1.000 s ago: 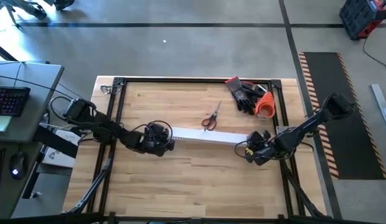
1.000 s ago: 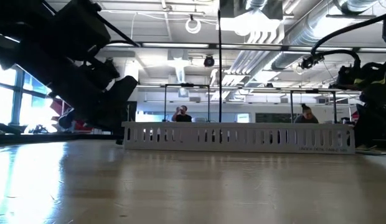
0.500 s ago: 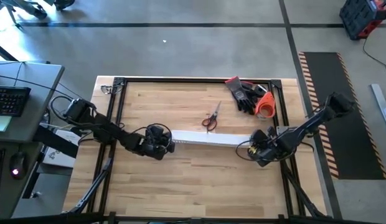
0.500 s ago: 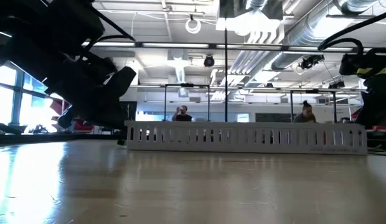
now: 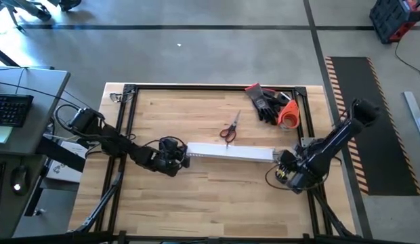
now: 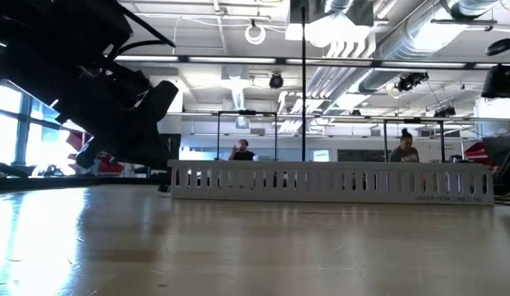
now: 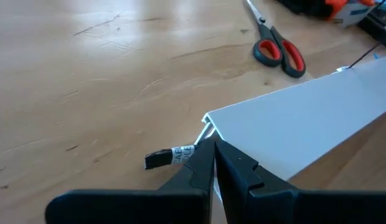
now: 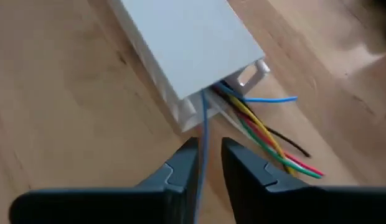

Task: Ziptie cables
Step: Close the white cable duct

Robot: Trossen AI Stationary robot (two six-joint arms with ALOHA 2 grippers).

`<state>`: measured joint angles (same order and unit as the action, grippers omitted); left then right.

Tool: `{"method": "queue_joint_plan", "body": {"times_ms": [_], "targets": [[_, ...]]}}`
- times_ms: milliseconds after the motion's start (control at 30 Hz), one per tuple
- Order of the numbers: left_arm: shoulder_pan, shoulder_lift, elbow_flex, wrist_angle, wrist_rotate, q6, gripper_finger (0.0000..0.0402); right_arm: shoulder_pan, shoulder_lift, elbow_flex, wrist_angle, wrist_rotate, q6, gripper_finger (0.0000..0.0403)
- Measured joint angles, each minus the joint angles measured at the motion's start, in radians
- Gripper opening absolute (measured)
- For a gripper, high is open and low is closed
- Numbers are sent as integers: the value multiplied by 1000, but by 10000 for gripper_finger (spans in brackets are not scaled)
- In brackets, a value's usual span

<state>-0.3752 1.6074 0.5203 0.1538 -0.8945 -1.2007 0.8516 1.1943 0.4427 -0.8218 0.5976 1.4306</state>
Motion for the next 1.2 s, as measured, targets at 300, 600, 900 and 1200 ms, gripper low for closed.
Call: {"method": "queue_joint_plan", "body": {"times_ms": [300,600,900,1200], "targets": [[-2,79,-3,179,1,69,0,2,201,0,92,80,59,12],[-2,154,14,267,19,63,0,9,222,27,18,50,62,2],[-3,141,16,259,19,78,0,40,172,46,-105,1,61,0],[0,142,64,261,90,208,0,5,172,22,6,23,-97,0]]}}
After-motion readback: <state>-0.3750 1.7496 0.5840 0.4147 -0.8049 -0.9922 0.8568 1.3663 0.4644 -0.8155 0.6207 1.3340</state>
